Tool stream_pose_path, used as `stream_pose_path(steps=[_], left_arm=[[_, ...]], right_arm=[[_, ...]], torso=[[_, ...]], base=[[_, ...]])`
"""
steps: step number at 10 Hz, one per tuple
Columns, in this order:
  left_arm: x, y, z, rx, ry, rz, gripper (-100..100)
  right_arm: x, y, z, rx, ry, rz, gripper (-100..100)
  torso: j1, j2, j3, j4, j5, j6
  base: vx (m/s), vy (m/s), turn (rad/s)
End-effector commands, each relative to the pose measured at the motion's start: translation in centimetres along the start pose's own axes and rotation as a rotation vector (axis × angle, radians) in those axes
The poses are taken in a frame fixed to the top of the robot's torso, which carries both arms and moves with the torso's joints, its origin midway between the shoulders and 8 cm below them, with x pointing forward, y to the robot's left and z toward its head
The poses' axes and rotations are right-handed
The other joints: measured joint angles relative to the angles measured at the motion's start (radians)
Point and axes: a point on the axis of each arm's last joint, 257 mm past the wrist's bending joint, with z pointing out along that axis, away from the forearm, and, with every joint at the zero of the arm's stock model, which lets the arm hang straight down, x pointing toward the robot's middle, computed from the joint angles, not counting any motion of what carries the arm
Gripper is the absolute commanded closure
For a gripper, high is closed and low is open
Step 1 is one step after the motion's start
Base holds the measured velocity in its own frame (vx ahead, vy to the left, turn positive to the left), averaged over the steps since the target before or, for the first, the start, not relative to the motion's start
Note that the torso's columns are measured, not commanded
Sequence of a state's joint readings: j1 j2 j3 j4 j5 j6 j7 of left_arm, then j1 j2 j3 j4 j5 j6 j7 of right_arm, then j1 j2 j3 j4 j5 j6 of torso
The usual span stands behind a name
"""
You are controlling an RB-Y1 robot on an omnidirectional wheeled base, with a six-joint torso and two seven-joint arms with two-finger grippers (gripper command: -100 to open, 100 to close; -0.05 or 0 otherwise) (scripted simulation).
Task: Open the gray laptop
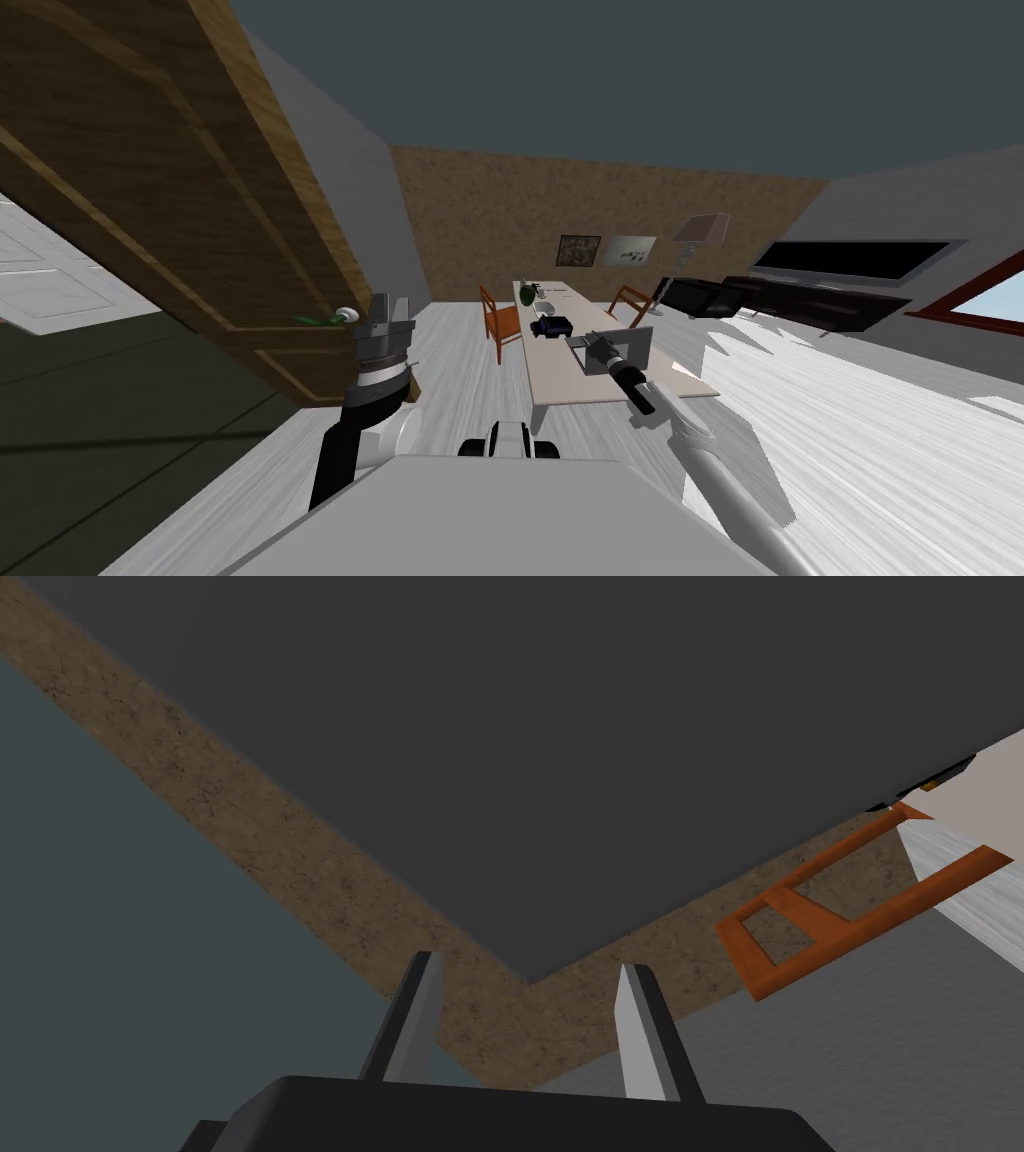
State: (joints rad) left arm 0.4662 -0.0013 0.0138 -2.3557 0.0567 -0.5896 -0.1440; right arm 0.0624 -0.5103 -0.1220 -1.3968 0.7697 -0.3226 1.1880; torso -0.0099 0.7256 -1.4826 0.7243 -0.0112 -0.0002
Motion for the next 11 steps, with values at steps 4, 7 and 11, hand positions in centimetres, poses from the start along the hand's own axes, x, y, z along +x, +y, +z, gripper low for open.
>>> stream_pose_path(steps=[4, 7, 11], left_arm=[[0.0, 0.0, 0.0, 0.000, 0.000, 0.000, 0], [0.0, 0.0, 0.0, 0.000, 0.000, 0.000, 0], [0.0, 0.0, 0.0, 0.000, 0.000, 0.000, 0]], right_arm=[[4.0, -1.3, -0.7, -0.046, 0.096, 0.023, 100], [7.7, -3.5, -1.3, -0.062, 0.194, 0.015, 100], [9.7, -6.2, -1.9, -0.055, 0.249, 0.023, 100]], torso=[[-0.004, 0.002, 0.001, 0.001, -0.001, 0.004], [-0.002, 0.002, 0.001, 0.003, 0.001, 0.003], [-0.001, 0.005, 0.003, 0.003, 0.000, 0.001]], base=[[-0.010, 0.026, 0.081], [-0.021, 0.036, 0.148], [-0.014, 0.029, 0.097]])
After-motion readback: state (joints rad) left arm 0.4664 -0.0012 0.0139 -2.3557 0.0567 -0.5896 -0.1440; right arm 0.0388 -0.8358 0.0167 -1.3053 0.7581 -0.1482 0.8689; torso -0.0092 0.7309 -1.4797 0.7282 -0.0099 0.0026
